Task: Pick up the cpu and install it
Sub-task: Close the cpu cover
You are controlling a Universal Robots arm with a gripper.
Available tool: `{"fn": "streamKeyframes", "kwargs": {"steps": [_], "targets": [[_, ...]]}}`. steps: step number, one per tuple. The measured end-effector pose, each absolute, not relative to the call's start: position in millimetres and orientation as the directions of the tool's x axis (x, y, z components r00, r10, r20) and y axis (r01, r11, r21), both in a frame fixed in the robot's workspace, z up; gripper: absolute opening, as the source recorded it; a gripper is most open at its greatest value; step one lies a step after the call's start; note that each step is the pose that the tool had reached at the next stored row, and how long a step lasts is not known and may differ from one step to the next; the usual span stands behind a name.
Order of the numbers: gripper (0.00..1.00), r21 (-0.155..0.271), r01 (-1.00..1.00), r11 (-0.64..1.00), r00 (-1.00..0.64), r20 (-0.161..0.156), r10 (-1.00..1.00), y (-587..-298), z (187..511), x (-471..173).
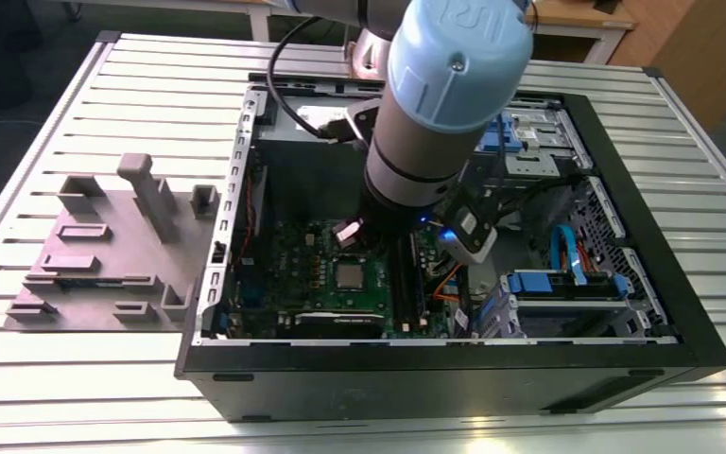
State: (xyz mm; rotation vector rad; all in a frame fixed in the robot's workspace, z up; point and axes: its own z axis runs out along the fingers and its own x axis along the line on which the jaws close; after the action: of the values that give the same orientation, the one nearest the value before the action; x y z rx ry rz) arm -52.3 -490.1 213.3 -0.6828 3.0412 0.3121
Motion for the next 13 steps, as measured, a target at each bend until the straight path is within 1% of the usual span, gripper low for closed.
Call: {"fn": "streamKeyframes", "kwargs": {"steps": [13], "targets": [[0.1,0.204,-0.424,0.882,-0.905,-0.057,-0.422,-498.9,215.3,-50.5]]}}
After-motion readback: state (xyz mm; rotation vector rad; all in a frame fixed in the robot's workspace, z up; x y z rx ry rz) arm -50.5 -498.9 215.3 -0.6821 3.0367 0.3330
